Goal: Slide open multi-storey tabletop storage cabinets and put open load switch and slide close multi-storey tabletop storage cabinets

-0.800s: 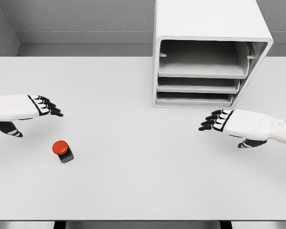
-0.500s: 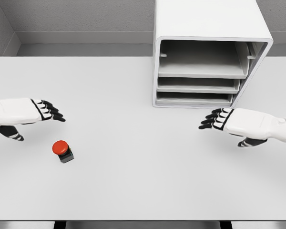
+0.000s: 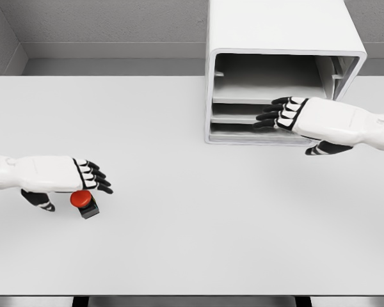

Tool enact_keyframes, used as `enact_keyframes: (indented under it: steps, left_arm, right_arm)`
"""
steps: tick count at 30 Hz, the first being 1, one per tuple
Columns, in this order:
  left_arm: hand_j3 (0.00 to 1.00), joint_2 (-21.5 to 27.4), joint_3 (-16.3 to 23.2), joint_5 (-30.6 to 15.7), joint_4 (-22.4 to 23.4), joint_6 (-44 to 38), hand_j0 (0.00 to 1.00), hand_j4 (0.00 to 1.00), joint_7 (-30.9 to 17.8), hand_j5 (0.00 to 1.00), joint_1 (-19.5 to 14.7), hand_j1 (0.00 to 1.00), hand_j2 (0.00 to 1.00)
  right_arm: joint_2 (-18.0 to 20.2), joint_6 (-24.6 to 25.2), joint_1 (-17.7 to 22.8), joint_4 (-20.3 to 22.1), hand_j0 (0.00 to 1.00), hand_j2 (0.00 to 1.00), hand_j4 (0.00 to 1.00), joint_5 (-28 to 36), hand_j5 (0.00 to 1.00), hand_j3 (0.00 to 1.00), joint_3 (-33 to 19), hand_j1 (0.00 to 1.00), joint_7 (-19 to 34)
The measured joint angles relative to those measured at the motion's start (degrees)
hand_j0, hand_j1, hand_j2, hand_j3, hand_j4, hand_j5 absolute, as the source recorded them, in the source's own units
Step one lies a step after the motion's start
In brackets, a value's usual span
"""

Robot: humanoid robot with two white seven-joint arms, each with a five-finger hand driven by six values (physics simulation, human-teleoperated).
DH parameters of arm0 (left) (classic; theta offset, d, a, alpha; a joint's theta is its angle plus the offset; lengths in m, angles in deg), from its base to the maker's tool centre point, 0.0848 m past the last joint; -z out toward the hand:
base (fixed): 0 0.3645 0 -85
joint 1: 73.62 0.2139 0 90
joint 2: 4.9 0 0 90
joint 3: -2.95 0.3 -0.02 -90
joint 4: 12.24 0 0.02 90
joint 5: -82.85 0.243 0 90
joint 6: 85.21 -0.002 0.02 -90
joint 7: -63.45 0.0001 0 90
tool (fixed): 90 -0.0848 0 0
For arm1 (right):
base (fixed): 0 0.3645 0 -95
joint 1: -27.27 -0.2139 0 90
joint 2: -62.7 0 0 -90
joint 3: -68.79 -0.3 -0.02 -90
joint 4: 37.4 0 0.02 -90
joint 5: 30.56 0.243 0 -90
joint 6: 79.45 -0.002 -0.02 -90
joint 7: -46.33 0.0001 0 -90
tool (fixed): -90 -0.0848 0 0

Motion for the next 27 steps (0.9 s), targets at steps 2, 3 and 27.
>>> enact_keyframes:
  steps: [2, 3, 27]
  left_arm:
    - [1.0, -0.2, 0.3, 0.0, -0.2, 0.0, 1.0, 1.0, -0.2, 1.0, 0.2, 1.0, 1.0]
    - [1.0, -0.4, 0.4, 0.0, -0.3, 0.0, 1.0, 1.0, -0.2, 1.0, 0.2, 1.0, 1.0]
    - [0.72, -0.3, 1.3, 0.2, -0.8, 0.0, 0.72, 0.72, -0.4, 0.72, 0.0, 0.72, 0.72]
  right_arm:
    - [-0.6, 0.4, -1.3, 0.0, 1.0, 1.0, 1.0, 0.1, 1.0, 1.0, 1.2, 1.0, 0.0]
    - [-1.0, 1.6, -2.0, -0.1, 1.0, 1.0, 1.0, 0.1, 1.0, 1.0, 1.8, 1.0, 0.0]
    - [-5.9, 18.1, -11.2, -8.8, 1.0, 1.0, 1.0, -4.4, 1.0, 1.0, 9.8, 1.0, 0.0]
